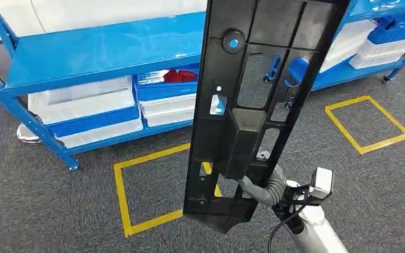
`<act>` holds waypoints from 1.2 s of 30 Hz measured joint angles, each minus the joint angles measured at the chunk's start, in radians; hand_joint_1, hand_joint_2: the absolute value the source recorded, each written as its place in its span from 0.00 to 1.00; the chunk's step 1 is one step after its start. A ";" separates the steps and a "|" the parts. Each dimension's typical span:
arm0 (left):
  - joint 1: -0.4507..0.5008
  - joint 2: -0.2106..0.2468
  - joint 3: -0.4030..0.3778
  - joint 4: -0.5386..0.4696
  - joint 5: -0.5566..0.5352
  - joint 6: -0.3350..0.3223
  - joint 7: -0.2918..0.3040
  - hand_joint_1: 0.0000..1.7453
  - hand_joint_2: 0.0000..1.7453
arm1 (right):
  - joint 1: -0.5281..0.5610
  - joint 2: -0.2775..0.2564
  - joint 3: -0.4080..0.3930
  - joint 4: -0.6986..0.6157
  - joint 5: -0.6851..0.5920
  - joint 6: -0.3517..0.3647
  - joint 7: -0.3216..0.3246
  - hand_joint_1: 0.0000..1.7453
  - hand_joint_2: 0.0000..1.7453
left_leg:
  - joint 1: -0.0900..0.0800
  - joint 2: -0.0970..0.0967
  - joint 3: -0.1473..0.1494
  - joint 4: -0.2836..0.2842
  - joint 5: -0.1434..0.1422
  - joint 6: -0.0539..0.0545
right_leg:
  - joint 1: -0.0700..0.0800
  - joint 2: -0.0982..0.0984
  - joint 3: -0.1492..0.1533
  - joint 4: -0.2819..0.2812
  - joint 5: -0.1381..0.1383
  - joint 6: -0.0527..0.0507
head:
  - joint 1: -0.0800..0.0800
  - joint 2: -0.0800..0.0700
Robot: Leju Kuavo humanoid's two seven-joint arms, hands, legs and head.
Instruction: Take the parts from the cabinet and place them on the table.
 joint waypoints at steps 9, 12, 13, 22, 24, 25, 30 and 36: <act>-0.002 0.000 0.000 0.000 0.000 0.000 0.002 0.00 1.00 | -0.001 0.000 0.000 -0.001 0.000 0.000 0.000 1.00 1.00 | -0.008 0.090 0.008 0.000 -0.012 -0.026 | 0.009 -0.086 0.111 -0.195 0.088 -0.025 | 0.000 0.000; -0.006 0.000 0.000 0.000 0.000 0.000 0.002 0.00 1.00 | 0.001 0.000 -0.001 -0.002 0.000 -0.001 0.000 1.00 1.00 | -0.008 0.110 0.013 -0.002 -0.020 -0.045 | -0.002 -0.052 0.113 -0.209 0.098 -0.045 | 0.000 0.000; -0.006 0.000 0.000 0.000 0.000 0.000 0.001 0.00 1.00 | -0.001 0.000 -0.001 -0.003 -0.001 0.000 -0.002 1.00 1.00 | -0.003 0.059 0.008 0.022 -0.039 -0.050 | -0.001 -0.044 0.115 -0.215 0.101 -0.049 | 0.000 0.000; 0.001 0.001 0.000 0.000 0.002 -0.006 0.009 0.00 1.00 | 0.006 -0.005 -0.001 -0.003 -0.004 -0.005 -0.001 1.00 1.00 | 0.002 -0.074 -0.021 0.030 0.009 -0.044 | 0.001 0.069 0.111 -0.199 0.098 -0.051 | 0.000 0.000; 0.002 0.000 0.000 0.000 0.008 -0.006 0.010 0.00 1.00 | 0.008 -0.005 -0.003 -0.003 -0.013 -0.009 0.001 1.00 1.00 | 0.006 -0.088 -0.015 0.012 -0.003 -0.038 | 0.002 0.093 0.096 -0.191 0.101 -0.037 | 0.000 0.000; 0.002 0.000 0.000 0.000 0.010 -0.006 0.010 0.00 1.00 | 0.014 -0.005 -0.006 -0.004 -0.019 -0.011 0.002 1.00 1.00 | -0.001 -0.079 -0.014 0.012 -0.003 -0.032 | -0.003 0.103 0.093 -0.193 0.103 -0.029 | 0.000 0.000; 0.006 -0.006 0.000 0.000 0.016 -0.005 0.008 0.00 1.00 | 0.049 -0.005 -0.034 -0.017 -0.032 -0.009 -0.005 1.00 1.00 | 0.004 -0.016 -0.003 -0.010 0.009 -0.003 | -0.001 0.013 0.027 -0.058 0.023 -0.005 | 0.000 0.000; 0.014 -0.007 0.004 0.000 0.020 -0.002 0.010 0.00 1.00 | 0.100 -0.002 -0.067 -0.047 -0.014 0.001 -0.018 1.00 1.00 | 0.001 0.059 0.002 -0.008 -0.001 -0.010 | -0.012 -0.030 0.054 -0.087 0.072 0.000 | 0.000 0.000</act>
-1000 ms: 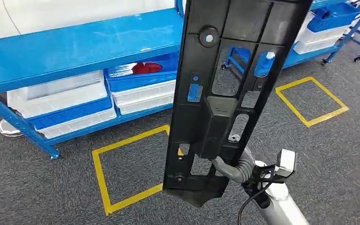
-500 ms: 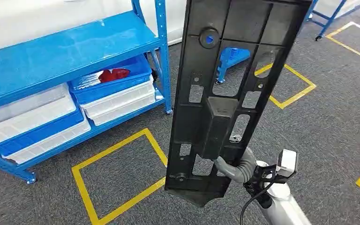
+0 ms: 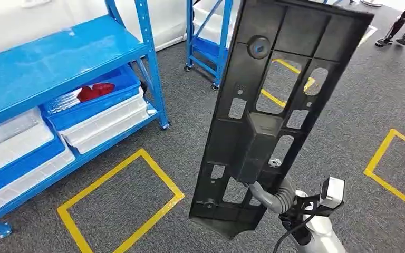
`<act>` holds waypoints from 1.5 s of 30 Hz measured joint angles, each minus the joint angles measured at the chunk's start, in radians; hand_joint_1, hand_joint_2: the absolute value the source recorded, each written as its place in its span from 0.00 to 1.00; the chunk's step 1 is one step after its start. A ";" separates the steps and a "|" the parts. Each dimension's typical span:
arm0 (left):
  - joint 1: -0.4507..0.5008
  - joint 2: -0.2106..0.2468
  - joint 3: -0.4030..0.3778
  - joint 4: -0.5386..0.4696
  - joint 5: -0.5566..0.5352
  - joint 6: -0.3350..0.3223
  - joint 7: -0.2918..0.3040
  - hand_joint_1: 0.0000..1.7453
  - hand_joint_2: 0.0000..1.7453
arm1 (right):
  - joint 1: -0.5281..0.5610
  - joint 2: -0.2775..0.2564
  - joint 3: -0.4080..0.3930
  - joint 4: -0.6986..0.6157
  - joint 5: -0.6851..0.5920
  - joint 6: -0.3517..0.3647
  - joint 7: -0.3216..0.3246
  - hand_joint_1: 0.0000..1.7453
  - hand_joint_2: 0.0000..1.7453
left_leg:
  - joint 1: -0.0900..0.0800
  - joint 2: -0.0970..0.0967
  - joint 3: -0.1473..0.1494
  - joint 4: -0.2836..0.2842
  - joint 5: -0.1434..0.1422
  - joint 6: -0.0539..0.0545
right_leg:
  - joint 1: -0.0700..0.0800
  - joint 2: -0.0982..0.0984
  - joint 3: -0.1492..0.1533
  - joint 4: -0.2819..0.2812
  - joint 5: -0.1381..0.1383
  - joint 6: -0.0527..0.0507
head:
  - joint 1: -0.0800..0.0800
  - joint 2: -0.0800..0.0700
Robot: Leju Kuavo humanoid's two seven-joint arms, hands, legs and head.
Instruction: Take the parts from the cabinet and place them on the table.
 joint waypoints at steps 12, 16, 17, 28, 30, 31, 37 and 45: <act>-0.001 -0.002 0.002 0.000 -0.006 -0.004 0.006 0.00 1.00 | 0.134 -0.002 -0.084 -0.197 0.082 -0.035 -0.039 1.00 1.00 | -0.003 -0.050 -0.129 0.319 -0.170 -0.045 | 0.017 0.042 0.066 -0.122 0.015 -0.059 | 0.000 0.000; 0.001 -0.001 0.002 0.000 -0.010 -0.004 0.010 0.00 1.00 | 0.154 -0.002 -0.093 -0.230 0.087 -0.034 -0.039 1.00 1.00 | -0.003 -0.087 -0.026 0.084 -0.011 -0.031 | 0.017 0.105 0.073 -0.116 0.012 -0.054 | 0.000 0.000; 0.003 0.001 0.002 0.000 -0.010 -0.004 0.010 0.00 1.00 | 0.158 -0.002 -0.095 -0.234 0.087 -0.034 -0.040 1.00 1.00 | -0.002 -0.143 -0.007 0.034 -0.005 -0.023 | 0.015 0.114 0.070 -0.113 0.010 -0.051 | 0.000 0.000; 0.000 -0.002 0.007 0.000 0.000 -0.001 0.009 0.00 1.00 | 0.190 0.002 -0.121 -0.275 0.111 -0.027 -0.072 1.00 1.00 | -0.001 -0.094 0.015 -0.011 -0.001 0.002 | 0.011 0.086 0.044 -0.091 0.006 -0.015 | 0.000 0.000; 0.005 -0.002 0.015 0.000 0.000 -0.001 0.009 0.00 1.00 | 0.186 0.003 -0.136 -0.289 0.122 -0.019 -0.072 1.00 1.00 | -0.008 -0.034 0.016 -0.011 -0.007 0.011 | 0.001 0.023 -0.100 0.188 -0.116 0.000 | 0.000 0.000; 0.004 -0.002 0.018 0.000 0.000 0.000 0.010 0.00 1.00 | 0.190 0.003 -0.139 -0.289 0.123 -0.016 -0.072 1.00 1.00 | -0.009 -0.019 0.018 -0.011 -0.009 0.010 | -0.002 0.021 -0.104 0.194 -0.105 0.002 | 0.000 0.000; 0.002 -0.004 0.019 0.000 0.003 0.002 0.011 0.00 1.00 | 0.195 0.004 -0.143 -0.307 0.125 -0.016 -0.076 1.00 1.00 | -0.017 0.039 0.036 -0.008 -0.030 -0.014 | 0.013 -0.045 0.063 -0.109 0.008 -0.021 | 0.000 0.000; 0.000 -0.005 0.021 0.000 -0.004 0.005 0.031 0.00 1.00 | 0.181 0.003 -0.148 -0.325 0.135 -0.035 -0.058 1.00 1.00 | -0.007 -0.050 -0.096 0.291 -0.182 -0.043 | 0.014 0.039 0.068 -0.124 0.013 -0.058 | 0.000 0.000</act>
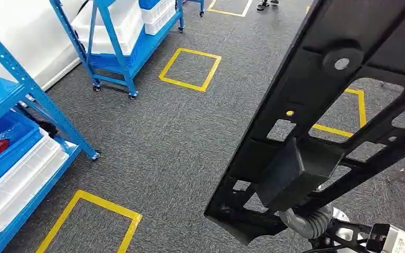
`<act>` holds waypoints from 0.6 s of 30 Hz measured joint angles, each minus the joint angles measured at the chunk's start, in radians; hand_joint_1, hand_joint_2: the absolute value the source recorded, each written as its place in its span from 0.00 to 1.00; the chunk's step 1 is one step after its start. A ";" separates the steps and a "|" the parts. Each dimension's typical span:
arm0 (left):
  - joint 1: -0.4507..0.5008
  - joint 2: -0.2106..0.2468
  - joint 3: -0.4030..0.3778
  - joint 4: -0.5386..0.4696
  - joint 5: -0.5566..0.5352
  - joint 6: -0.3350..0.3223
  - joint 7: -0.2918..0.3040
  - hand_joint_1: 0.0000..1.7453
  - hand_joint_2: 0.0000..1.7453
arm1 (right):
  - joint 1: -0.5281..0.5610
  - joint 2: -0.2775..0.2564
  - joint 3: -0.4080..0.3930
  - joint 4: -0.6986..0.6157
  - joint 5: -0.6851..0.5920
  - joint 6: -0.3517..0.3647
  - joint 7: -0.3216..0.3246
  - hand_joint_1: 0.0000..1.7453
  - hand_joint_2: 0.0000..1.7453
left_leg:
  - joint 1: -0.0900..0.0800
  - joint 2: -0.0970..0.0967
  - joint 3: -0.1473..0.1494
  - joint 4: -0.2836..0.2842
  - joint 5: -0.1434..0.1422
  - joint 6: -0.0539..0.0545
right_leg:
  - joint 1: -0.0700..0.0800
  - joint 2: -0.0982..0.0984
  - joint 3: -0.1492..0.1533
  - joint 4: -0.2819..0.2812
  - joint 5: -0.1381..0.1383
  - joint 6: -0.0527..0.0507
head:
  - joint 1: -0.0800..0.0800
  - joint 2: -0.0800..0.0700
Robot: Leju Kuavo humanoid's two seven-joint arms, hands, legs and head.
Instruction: Take the parts from the cabinet and place them on the table.
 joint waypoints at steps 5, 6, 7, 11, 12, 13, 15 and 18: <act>0.001 0.001 0.000 0.000 -0.015 0.002 0.002 0.00 1.00 | 0.022 0.000 -0.002 -0.027 0.005 -0.016 0.005 1.00 1.00 | 0.001 -0.050 0.091 -0.239 0.179 0.012 | 0.000 0.067 0.008 0.007 -0.006 0.007 | 0.000 0.000; 0.003 0.001 0.000 0.000 -0.016 0.001 0.002 0.00 1.00 | 0.024 0.000 -0.002 -0.029 0.006 -0.016 0.004 1.00 1.00 | 0.003 -0.093 0.101 -0.270 0.168 0.017 | 0.006 0.076 0.004 0.014 -0.008 0.012 | 0.000 0.000; 0.003 0.001 0.000 0.000 -0.015 0.001 0.000 0.00 1.00 | 0.026 0.000 -0.003 -0.031 0.007 -0.015 0.003 1.00 1.00 | 0.007 -0.084 0.108 -0.284 0.162 0.017 | 0.001 0.090 -0.004 0.017 -0.006 0.019 | 0.000 0.000; 0.001 -0.002 0.000 0.000 -0.010 0.002 -0.005 0.00 1.00 | 0.040 0.004 -0.010 -0.037 0.010 -0.014 0.001 1.00 1.00 | 0.004 -0.037 0.117 -0.302 0.175 0.045 | -0.008 0.097 -0.012 0.021 -0.004 0.042 | 0.000 0.000; 0.001 -0.003 0.000 0.000 -0.010 0.003 -0.007 0.00 1.00 | 0.037 0.005 -0.012 -0.039 0.010 -0.014 0.001 1.00 1.00 | 0.003 -0.029 0.120 -0.308 0.176 0.050 | -0.001 0.039 -0.030 0.056 -0.029 0.043 | 0.000 0.000; 0.001 -0.003 0.000 0.000 -0.010 0.003 -0.008 0.00 1.00 | 0.034 0.005 -0.013 -0.039 0.012 -0.014 0.002 1.00 1.00 | 0.000 -0.015 0.119 -0.308 0.176 0.052 | -0.002 0.010 -0.067 0.127 -0.068 0.047 | 0.000 0.000; 0.006 -0.003 0.000 0.000 -0.009 0.003 -0.009 0.00 1.00 | 0.041 0.008 -0.014 -0.038 0.019 -0.014 0.002 1.00 1.00 | -0.006 0.013 0.119 -0.307 0.172 0.056 | -0.009 -0.012 -0.148 0.285 -0.130 0.053 | 0.000 0.000; 0.005 -0.003 0.000 0.000 -0.008 0.002 -0.012 0.00 1.00 | 0.053 0.008 -0.015 -0.038 0.023 -0.014 0.000 1.00 1.00 | -0.007 0.049 0.122 -0.305 0.166 0.053 | -0.013 -0.022 -0.130 0.248 -0.079 0.056 | 0.000 0.000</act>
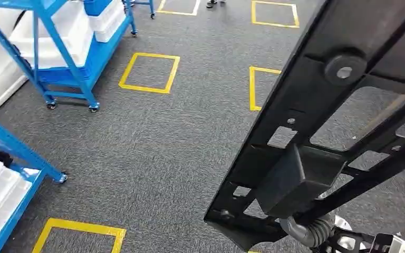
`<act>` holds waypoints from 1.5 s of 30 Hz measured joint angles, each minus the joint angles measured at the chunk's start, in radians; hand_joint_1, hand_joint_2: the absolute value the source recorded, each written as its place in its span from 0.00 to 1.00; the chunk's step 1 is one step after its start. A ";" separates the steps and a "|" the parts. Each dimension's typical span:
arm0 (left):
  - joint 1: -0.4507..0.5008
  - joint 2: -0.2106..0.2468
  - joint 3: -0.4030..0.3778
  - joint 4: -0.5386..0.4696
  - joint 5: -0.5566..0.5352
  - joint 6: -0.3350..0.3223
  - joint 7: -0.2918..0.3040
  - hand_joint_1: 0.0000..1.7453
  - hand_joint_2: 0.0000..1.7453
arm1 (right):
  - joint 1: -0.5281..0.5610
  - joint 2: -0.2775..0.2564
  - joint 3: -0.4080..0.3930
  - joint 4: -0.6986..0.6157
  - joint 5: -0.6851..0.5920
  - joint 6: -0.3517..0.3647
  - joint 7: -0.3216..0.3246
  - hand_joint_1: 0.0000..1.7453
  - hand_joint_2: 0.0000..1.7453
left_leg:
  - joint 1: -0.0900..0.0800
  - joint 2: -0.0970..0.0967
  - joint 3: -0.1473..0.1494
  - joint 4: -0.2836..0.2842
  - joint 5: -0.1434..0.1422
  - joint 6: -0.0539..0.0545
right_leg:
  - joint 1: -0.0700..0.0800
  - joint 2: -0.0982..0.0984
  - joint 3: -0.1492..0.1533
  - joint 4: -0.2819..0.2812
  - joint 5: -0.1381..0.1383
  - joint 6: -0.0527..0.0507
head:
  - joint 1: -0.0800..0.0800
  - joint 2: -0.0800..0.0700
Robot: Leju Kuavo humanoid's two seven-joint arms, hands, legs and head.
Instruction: Take the parts from the cabinet and place them on the table.
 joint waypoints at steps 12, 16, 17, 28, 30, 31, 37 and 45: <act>-0.002 -0.001 0.000 0.000 0.003 0.001 -0.004 0.00 1.00 | -0.002 0.000 -0.001 -0.001 0.000 0.004 -0.010 1.00 1.00 | 0.003 -0.048 -0.095 0.263 -0.164 -0.050 | 0.012 0.011 0.131 -0.246 0.071 -0.056 | 0.000 0.000; -0.006 -0.001 0.001 0.000 0.006 0.001 -0.003 0.00 1.00 | 0.000 0.000 -0.001 0.000 0.001 0.004 -0.010 1.00 1.00 | 0.003 -0.054 -0.082 0.203 -0.069 -0.044 | 0.014 0.066 0.138 -0.243 0.069 -0.053 | 0.000 0.000; -0.003 0.000 0.001 0.000 0.006 0.001 -0.003 0.00 1.00 | 0.000 0.000 -0.001 0.000 0.000 0.004 -0.010 1.00 1.00 | 0.004 -0.075 -0.037 0.100 -0.014 -0.040 | 0.013 0.081 0.142 -0.241 0.067 -0.050 | 0.000 0.000; 0.003 -0.001 0.003 0.000 0.003 0.001 -0.004 0.00 1.00 | 0.005 0.003 -0.002 -0.003 0.003 0.004 -0.010 1.00 1.00 | -0.002 -0.036 0.002 -0.002 -0.002 0.005 | 0.004 0.005 -0.025 0.057 -0.065 0.001 | 0.000 0.000; 0.002 -0.001 0.003 0.000 0.003 0.001 -0.004 0.00 1.00 | 0.006 0.003 -0.002 -0.003 0.003 0.004 -0.010 1.00 1.00 | -0.003 -0.009 0.005 -0.002 -0.006 0.004 | 0.003 0.001 -0.013 0.032 -0.026 0.003 | 0.000 0.000; 0.001 -0.001 0.003 0.000 0.003 0.001 -0.004 0.00 1.00 | 0.006 0.003 -0.002 -0.003 0.003 0.004 -0.010 1.00 1.00 | -0.004 0.001 0.009 -0.001 -0.009 0.002 | 0.003 -0.004 0.026 -0.040 0.013 0.002 | 0.000 0.000; -0.002 -0.002 0.003 0.000 0.003 0.000 -0.002 0.00 1.00 | 0.004 0.003 -0.002 -0.005 0.003 0.004 -0.010 1.00 1.00 | -0.010 0.055 0.027 0.000 -0.029 -0.024 | 0.026 -0.042 0.124 -0.233 0.062 -0.033 | 0.000 0.000; -0.006 -0.002 0.005 0.000 0.009 0.003 -0.011 0.00 1.00 | -0.001 0.002 -0.002 -0.007 0.000 0.018 -0.008 1.00 1.00 | 0.000 -0.048 -0.133 0.314 -0.141 -0.048 | 0.015 0.044 0.138 -0.245 0.067 -0.056 | 0.000 0.000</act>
